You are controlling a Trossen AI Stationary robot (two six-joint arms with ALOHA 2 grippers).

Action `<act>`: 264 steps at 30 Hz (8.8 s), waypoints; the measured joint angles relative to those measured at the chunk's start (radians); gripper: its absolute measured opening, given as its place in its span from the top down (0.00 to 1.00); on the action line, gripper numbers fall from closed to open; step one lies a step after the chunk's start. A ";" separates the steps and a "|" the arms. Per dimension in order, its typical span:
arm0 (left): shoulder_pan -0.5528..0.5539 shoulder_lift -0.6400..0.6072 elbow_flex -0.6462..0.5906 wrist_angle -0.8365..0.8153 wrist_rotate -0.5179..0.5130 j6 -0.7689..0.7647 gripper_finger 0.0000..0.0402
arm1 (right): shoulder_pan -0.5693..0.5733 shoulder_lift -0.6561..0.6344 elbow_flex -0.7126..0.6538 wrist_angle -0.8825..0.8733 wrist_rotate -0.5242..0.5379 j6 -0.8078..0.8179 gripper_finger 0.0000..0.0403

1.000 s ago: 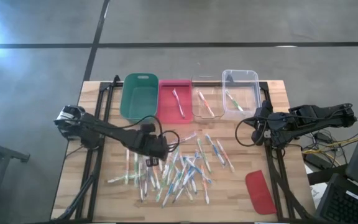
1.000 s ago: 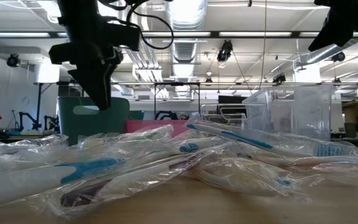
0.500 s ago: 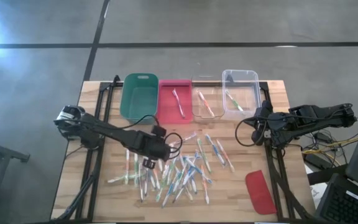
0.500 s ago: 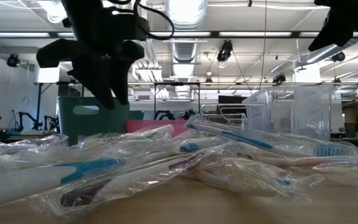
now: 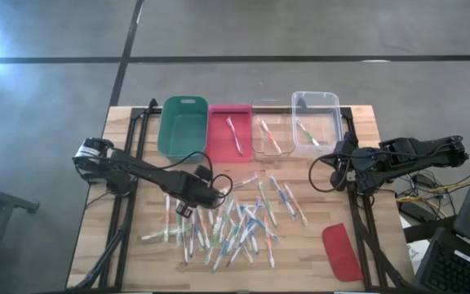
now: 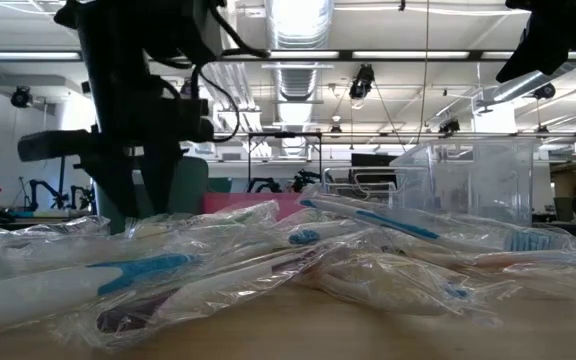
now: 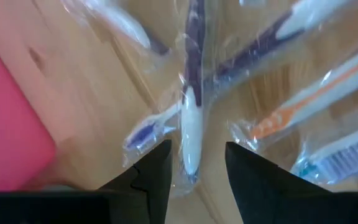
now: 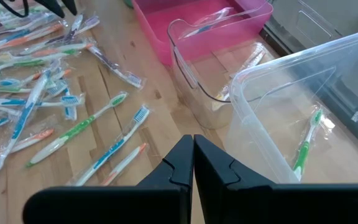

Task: Pick & Place Toothbrushes
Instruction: Put the violet toothbrush into the green bin, then put the green toothbrush into the white bin

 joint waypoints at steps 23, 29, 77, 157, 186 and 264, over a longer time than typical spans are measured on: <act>0.024 0.008 -0.037 0.214 0.057 0.108 0.62 | 0.000 0.000 0.000 0.000 0.000 0.000 0.98; 0.027 0.026 -0.055 0.239 0.079 0.081 0.63 | 0.000 0.000 0.000 0.000 0.000 0.000 0.98; -0.090 0.040 0.367 -0.418 -0.481 0.150 0.90 | 0.000 0.000 0.000 0.000 0.000 0.000 0.98; 0.809 -0.305 0.408 -0.425 0.056 1.462 0.90 | 0.000 0.000 0.000 0.000 0.000 0.000 0.98; 0.909 0.019 0.410 -0.384 0.014 1.488 0.90 | 0.000 0.000 0.000 0.000 0.000 0.000 0.98; 0.698 -0.190 0.296 -0.218 0.019 1.314 0.78 | 0.000 0.000 0.000 0.000 0.000 0.000 0.98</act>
